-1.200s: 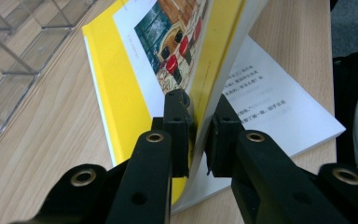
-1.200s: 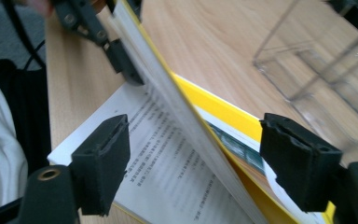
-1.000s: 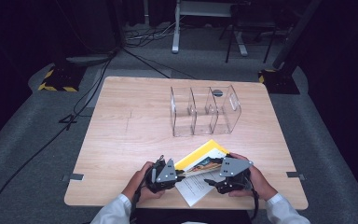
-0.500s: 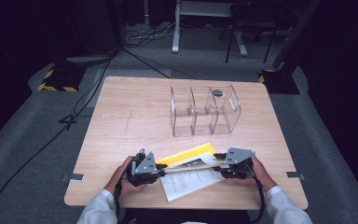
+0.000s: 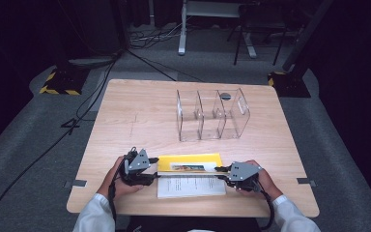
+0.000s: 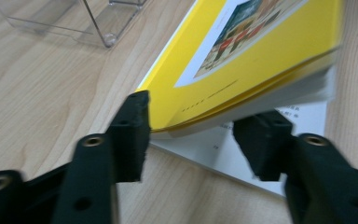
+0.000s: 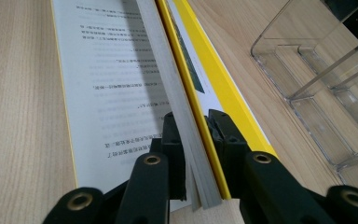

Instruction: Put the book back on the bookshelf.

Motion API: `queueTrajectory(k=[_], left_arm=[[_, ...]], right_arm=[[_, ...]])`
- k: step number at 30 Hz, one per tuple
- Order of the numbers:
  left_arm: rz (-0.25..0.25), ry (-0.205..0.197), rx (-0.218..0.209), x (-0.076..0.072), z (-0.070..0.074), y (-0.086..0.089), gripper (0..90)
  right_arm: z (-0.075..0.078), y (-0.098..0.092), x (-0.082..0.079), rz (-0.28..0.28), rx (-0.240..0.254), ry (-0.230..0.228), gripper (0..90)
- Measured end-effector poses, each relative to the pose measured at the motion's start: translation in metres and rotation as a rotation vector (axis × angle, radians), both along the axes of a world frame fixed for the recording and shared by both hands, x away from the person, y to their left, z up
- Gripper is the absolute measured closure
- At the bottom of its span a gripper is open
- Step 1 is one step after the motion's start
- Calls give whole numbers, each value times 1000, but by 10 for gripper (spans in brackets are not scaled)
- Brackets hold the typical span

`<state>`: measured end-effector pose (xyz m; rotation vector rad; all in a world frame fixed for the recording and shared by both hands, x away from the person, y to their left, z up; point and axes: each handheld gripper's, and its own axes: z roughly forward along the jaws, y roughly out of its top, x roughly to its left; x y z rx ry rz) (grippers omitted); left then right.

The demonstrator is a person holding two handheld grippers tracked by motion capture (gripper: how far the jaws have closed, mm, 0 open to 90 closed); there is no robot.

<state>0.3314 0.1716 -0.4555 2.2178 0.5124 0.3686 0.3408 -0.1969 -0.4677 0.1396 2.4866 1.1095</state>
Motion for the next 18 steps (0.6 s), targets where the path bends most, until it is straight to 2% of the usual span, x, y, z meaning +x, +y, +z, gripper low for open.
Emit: queueTrajectory(k=[3, 4, 5, 6, 8, 11, 12, 13, 14, 15, 16, 18], left_arm=[[-20, -67, -17, -16, 17, -11, 357], [-20, -67, -17, -16, 17, -11, 350], [-22, -79, -55, -21, 23, -17, 350], [-22, -81, -70, -24, 27, -23, 340], [-19, -97, -33, -28, 29, -39, 318], [-14, -120, 42, -29, 24, -61, 294], [-6, -117, 49, -27, 21, -65, 325], [-5, -95, 70, -23, 15, -69, 359], [-5, -95, 70, -23, 15, -69, 397], [-6, -90, 94, -22, 11, -71, 397], [-7, -85, 111, -20, 8, -71, 493], [-16, -73, 123, -19, 4, -69, 545]], right_arm=[[-1, 2, -2, -1, -11, 5, 782], [-1, 3, -3, -2, -11, 5, 782], [-1, 3, -3, -2, -11, 5, 782], [-1, 3, -3, -3, -13, 4, 781], [-1, 4, -3, -6, -19, 6, 780], [-1, 5, -4, -11, -20, 8, 780], [0, 5, -5, -14, -19, 9, 780], [0, 5, -5, -15, -18, 10, 779], [0, 5, -5, -15, -18, 10, 779], [0, 5, -4, -15, -17, 11, 779], [0, 5, -4, -15, -17, 14, 775], [0, 5, -4, -14, -22, 18, 772]])
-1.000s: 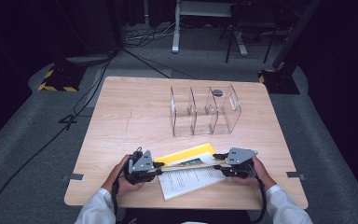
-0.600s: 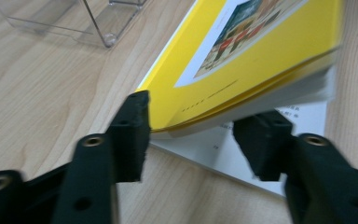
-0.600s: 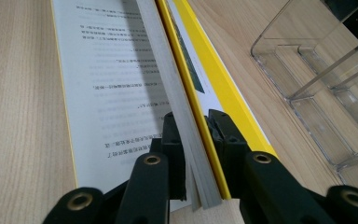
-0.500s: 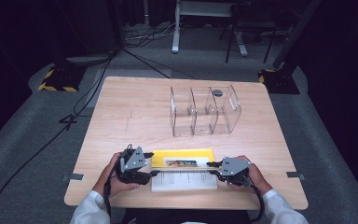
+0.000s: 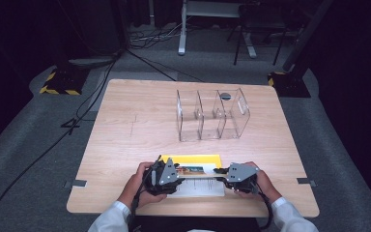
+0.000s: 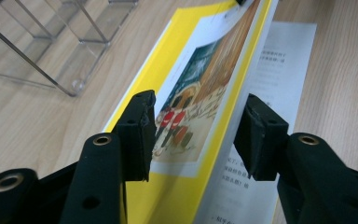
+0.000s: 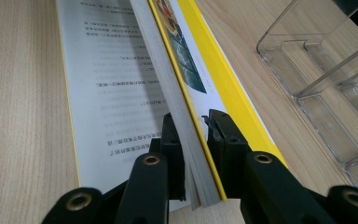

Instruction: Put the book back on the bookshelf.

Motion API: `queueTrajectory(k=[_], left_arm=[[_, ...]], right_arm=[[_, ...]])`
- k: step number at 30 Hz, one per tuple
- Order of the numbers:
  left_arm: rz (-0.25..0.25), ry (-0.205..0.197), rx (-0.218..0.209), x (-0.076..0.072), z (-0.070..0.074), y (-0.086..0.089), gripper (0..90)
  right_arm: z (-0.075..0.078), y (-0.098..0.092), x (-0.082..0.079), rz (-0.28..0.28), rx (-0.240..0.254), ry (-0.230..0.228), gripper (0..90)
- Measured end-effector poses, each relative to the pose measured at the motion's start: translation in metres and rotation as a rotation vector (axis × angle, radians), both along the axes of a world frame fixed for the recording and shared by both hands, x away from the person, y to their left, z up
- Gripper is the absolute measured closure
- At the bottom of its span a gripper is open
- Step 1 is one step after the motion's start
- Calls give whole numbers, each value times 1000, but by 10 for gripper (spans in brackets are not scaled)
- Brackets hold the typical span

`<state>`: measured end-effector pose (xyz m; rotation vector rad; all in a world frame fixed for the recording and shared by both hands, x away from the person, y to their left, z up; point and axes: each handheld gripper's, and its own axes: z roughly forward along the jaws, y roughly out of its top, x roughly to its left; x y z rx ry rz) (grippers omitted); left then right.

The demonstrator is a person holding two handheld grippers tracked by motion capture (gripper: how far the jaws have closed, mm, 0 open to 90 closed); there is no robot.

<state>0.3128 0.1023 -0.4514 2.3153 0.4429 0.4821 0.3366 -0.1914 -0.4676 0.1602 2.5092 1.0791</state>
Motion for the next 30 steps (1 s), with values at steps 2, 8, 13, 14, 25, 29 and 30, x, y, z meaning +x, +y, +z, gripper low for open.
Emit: queueTrajectory(k=[2, 8, 13, 14, 25, 29, 30], left_arm=[[-37, 6, 27, 1, -3, 2, 659], [-73, 8, 64, 3, -9, 10, 737], [-59, 45, 31, 12, -11, 22, 712], [-52, 53, 34, 14, -11, 23, 699], [-9, 37, 98, 0, 2, -27, 530], [34, -2, 128, -2, 1, -42, 576], [39, -11, 119, -1, 1, -42, 645]], right_arm=[[0, 0, 0, 2, -3, 1, 764], [-4, -7, 8, 10, 80, 57, 693], [-13, -14, 14, 45, 134, 73, 734], [-12, -13, 12, 46, 123, 52, 751], [10, 1, -3, 12, 89, -29, 781], [18, 5, -7, 12, 78, -40, 784], [21, 6, -8, 11, 77, -41, 784]])
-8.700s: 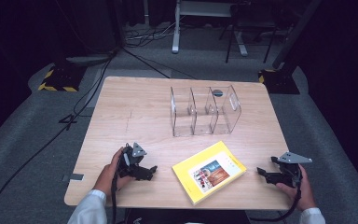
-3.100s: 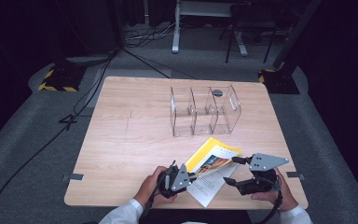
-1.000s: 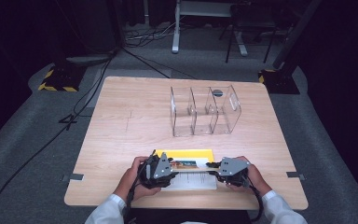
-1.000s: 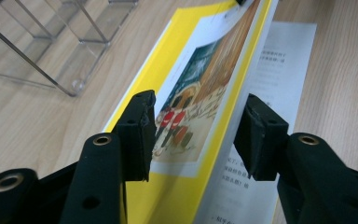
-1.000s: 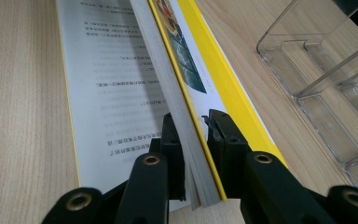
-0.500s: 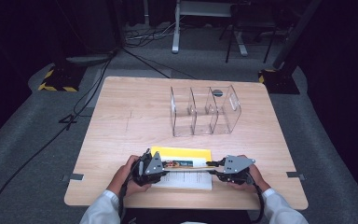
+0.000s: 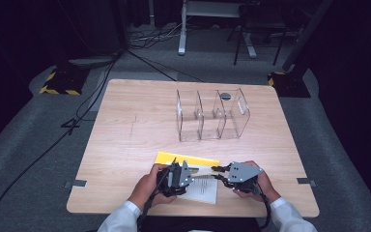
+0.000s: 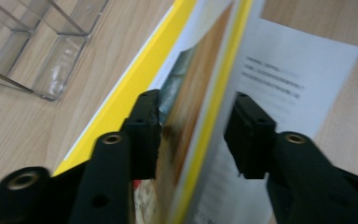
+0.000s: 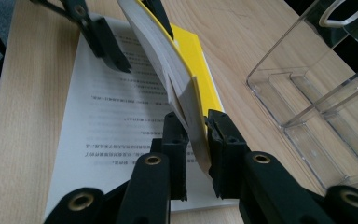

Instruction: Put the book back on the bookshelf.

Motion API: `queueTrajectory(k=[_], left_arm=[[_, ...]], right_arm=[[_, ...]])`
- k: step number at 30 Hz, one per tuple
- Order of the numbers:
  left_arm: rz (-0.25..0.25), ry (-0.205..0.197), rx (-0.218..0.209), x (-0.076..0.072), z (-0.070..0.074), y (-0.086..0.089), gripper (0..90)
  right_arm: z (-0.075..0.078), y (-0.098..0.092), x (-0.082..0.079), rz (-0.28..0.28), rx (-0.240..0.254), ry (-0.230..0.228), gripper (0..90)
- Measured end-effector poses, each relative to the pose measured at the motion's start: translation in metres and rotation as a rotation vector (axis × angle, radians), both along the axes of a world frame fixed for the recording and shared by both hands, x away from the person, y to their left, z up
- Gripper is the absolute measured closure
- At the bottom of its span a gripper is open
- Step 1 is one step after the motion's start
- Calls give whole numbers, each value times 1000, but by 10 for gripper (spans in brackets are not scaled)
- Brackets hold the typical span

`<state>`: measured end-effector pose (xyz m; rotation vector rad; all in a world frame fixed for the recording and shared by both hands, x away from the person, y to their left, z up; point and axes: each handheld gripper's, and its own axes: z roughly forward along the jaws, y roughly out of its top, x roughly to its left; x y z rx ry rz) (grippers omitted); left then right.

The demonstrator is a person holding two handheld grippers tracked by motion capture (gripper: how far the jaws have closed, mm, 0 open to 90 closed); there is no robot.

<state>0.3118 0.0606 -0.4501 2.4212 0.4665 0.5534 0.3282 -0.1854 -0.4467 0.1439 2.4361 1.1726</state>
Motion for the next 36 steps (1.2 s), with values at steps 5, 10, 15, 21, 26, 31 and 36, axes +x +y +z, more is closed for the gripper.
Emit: queueTrajectory(k=[5, 10, 15, 21, 26, 31, 36], left_arm=[[-21, -47, -28, -2, 2, 7, 781], [-24, -43, -118, -1, 6, 24, 797], [-10, -46, -140, -3, 10, 34, 798], [-6, -50, -167, -3, 11, 38, 798], [-7, -48, -177, -4, 11, 38, 797], [-33, 40, -217, 0, 14, 41, 786], [-16, 40, -221, -8, 18, 49, 779]], right_arm=[[9, 0, -1, -11, 46, 28, 700], [11, -23, 11, -103, 151, 26, 527], [-19, -42, 39, -239, 110, 131, 454], [-49, -24, 51, -240, -21, 215, 410], [-49, -17, 54, -203, 64, 260, 410], [-36, -23, 52, -206, 192, 250, 453], [-14, -17, 47, -195, 258, 201, 472]])
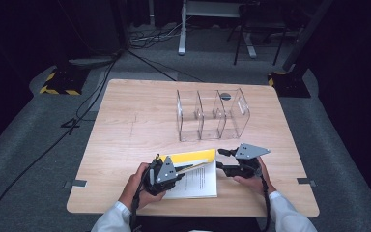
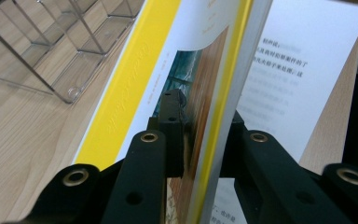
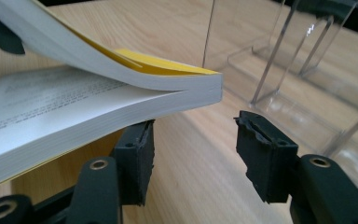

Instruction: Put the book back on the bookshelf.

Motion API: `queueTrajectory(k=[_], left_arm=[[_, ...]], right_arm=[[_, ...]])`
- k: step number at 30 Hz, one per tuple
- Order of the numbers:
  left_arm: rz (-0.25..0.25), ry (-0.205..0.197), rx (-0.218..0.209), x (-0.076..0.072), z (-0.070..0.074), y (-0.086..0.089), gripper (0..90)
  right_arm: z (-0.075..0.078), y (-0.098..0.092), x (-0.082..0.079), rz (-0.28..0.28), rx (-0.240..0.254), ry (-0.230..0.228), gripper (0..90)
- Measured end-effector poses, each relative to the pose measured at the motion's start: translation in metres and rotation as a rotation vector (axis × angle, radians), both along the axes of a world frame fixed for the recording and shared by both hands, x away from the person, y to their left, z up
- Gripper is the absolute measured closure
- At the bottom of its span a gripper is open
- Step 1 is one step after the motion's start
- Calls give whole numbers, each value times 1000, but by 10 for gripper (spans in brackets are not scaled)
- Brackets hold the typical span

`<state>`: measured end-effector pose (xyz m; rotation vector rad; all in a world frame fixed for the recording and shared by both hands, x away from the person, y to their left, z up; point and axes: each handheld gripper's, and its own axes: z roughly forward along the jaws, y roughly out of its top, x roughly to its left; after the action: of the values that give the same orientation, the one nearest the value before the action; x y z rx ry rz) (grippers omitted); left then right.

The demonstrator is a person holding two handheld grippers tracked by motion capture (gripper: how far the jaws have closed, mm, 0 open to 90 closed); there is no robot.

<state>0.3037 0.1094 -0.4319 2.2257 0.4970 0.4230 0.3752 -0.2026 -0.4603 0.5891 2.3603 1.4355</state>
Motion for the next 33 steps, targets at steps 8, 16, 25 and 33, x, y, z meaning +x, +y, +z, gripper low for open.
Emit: queueTrajectory(k=[8, 16, 25, 33], left_arm=[[11, -16, -97, -2, -4, 9, 779], [-45, -21, -153, 6, 0, -8, 776], [-69, -43, -205, 16, 3, -30, 766], [-69, -53, -232, 20, 4, -35, 754]], right_arm=[[23, 18, -3, 12, 49, -38, 479], [39, 7, -3, -24, 76, -72, 494], [59, -9, -8, -56, 84, -138, 516], [72, -9, -11, -68, 73, -178, 517]])
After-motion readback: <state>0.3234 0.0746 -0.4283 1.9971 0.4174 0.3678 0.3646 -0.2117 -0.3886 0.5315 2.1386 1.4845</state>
